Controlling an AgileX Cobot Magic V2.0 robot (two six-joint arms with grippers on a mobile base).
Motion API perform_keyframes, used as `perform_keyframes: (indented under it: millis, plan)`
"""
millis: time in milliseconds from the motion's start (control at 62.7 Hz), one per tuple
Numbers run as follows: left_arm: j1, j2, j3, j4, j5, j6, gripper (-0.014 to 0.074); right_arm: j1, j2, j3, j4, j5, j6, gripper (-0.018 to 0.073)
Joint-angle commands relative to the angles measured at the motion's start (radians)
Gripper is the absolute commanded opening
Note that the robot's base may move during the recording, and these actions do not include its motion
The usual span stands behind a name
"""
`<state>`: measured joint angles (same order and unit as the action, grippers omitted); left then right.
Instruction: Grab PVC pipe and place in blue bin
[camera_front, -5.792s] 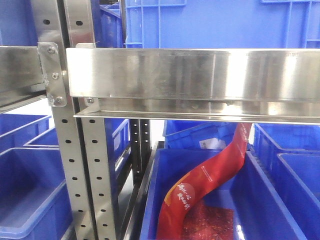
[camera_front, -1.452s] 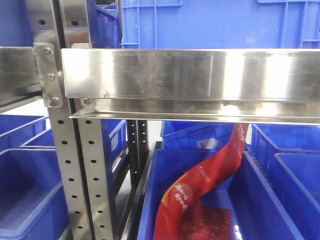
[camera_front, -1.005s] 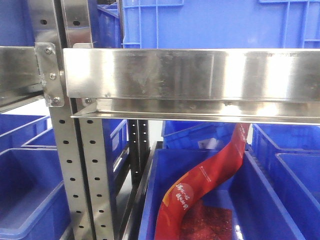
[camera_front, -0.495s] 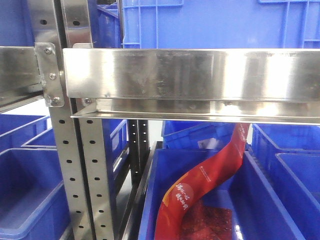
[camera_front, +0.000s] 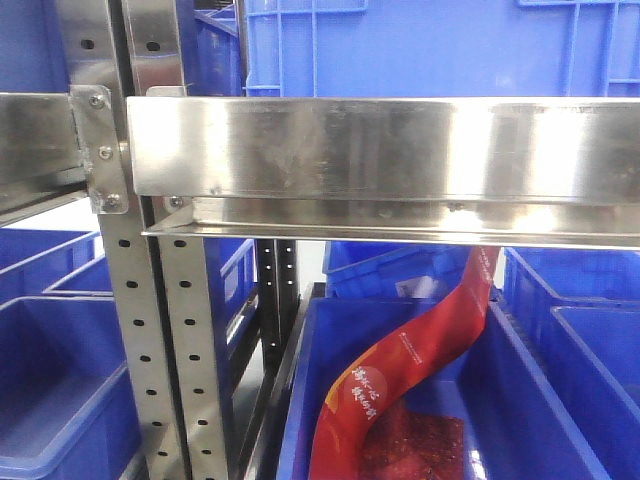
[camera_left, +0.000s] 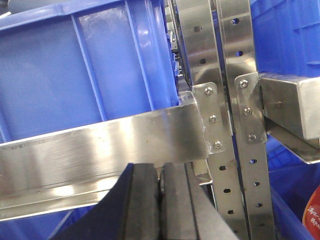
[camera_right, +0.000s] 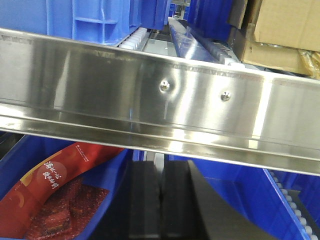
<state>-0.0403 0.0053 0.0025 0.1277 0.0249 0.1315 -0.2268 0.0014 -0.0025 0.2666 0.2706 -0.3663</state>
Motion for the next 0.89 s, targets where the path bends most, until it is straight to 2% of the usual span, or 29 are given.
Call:
perform_keyframes:
  millis: [0, 96, 207, 351, 479, 527, 622, 718, 830, 878]
  plan:
    - [-0.003, -0.005, -0.002, -0.051, -0.008, -0.003, -0.0111, -0.005, -0.001, 0.002, -0.002, -0.017, -0.002, -0.0167]
    - [-0.003, -0.005, -0.002, -0.106, -0.003, -0.003, -0.0111, -0.005, -0.001, 0.002, -0.002, -0.017, -0.002, -0.0167]
    - [-0.003, -0.005, -0.002, -0.105, -0.003, -0.013, -0.0111, -0.005, -0.001, 0.002, -0.002, -0.017, -0.002, -0.0167]
    - [-0.003, -0.005, -0.002, -0.105, 0.018, -0.131, -0.0111, -0.005, -0.001, 0.002, -0.002, -0.017, -0.002, -0.0167]
    - [-0.003, -0.005, -0.002, -0.105, 0.018, -0.131, -0.0111, -0.005, -0.001, 0.002, -0.002, -0.017, -0.002, -0.0167]
    - [-0.003, -0.005, -0.002, -0.122, 0.019, -0.131, -0.0111, -0.005, -0.001, 0.002, -0.002, -0.017, -0.002, -0.0167]
    - [-0.003, -0.005, -0.002, -0.208, 0.019, -0.131, -0.0111, -0.005, -0.001, 0.002, -0.002, -0.017, -0.002, -0.0167]
    - [-0.003, -0.005, -0.002, -0.212, 0.019, -0.131, -0.0111, -0.005, -0.001, 0.002, -0.002, -0.017, -0.002, -0.0167]
    - [-0.003, -0.005, -0.002, -0.212, 0.019, -0.053, -0.0111, -0.005, -0.001, 0.002, -0.002, -0.017, -0.002, -0.0167]
    - [-0.003, -0.005, -0.002, -0.225, 0.019, -0.05, -0.0111, -0.005, -0.001, 0.002, -0.002, -0.017, -0.002, -0.0167]
